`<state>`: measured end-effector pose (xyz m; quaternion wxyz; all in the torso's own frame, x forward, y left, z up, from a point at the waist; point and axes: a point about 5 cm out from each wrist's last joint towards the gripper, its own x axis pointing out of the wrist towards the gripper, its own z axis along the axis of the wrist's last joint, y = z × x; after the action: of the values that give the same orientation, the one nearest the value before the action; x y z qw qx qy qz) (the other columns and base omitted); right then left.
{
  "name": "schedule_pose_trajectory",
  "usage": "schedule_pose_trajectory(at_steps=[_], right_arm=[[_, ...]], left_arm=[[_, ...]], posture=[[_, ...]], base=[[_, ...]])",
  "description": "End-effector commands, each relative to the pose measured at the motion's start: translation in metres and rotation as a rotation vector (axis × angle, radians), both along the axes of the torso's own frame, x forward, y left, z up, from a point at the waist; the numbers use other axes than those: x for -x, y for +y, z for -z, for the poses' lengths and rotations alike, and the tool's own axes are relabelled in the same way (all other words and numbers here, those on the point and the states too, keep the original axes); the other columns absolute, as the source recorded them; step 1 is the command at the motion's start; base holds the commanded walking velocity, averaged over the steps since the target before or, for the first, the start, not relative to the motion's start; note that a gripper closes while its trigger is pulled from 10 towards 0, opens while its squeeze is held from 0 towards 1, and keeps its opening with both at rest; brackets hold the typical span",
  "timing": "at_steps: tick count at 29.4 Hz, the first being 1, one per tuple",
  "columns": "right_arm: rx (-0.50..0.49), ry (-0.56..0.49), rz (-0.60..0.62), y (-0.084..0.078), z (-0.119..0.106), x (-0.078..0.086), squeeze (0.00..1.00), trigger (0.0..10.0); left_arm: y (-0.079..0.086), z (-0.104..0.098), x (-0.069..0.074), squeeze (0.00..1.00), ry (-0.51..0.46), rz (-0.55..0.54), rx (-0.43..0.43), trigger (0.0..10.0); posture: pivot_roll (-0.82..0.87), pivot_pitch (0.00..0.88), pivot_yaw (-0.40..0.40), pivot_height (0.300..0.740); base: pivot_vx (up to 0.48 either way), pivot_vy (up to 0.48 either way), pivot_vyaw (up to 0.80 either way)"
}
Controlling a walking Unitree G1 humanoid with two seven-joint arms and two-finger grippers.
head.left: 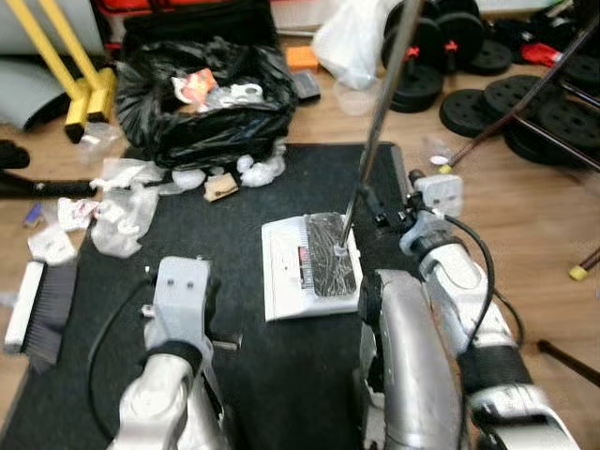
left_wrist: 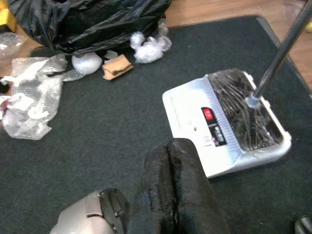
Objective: Sweep floor
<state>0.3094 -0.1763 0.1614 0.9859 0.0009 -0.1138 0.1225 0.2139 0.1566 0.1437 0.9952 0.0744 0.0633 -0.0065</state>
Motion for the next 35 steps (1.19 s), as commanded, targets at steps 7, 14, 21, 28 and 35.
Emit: schedule_pose_trajectory(at_steps=[7, 14, 21, 28, 35], right_arm=[[-0.026, 0.022, -0.161, 0.011, -0.002, 0.02, 0.0, 10.0], [-0.033, 0.07, -0.193, 0.014, 0.0, 0.025, 0.0, 10.0], [-0.008, 0.138, -0.215, 0.019, 0.015, 0.033, 0.0, 10.0], [0.012, 0.184, -0.178, 0.011, 0.025, 0.037, 0.0, 10.0], [0.027, 0.222, -0.16, 0.007, 0.03, 0.038, 0.0, 10.0]], left_arm=[[0.006, 0.007, -0.015, 0.0, -0.013, -0.022, 0.007, 10.0], [0.009, 0.011, -0.025, 0.0, -0.019, -0.038, -0.004, 10.0], [0.014, 0.022, -0.032, 0.0, -0.006, -0.062, -0.017, 10.0], [0.018, 0.035, -0.029, 0.0, 0.034, -0.064, 0.057, 10.0], [0.016, 0.043, -0.026, 0.0, 0.045, -0.067, 0.133, 10.0]], posture=[[-0.1, 0.069, -0.01, 0.362], [-0.12, 0.008, -0.015, 0.377], [-0.11, 0.0, -0.019, 0.397], [-0.12, 0.0, -0.04, 0.417], [-0.12, 0.0, -0.064, 0.437]], base=[[0.0, 0.0, 0.0], [0.0, 0.0, 0.0], [0.0, 0.0, 0.0], [0.0, 0.0, 0.0], [0.0, 0.0, 0.0]])
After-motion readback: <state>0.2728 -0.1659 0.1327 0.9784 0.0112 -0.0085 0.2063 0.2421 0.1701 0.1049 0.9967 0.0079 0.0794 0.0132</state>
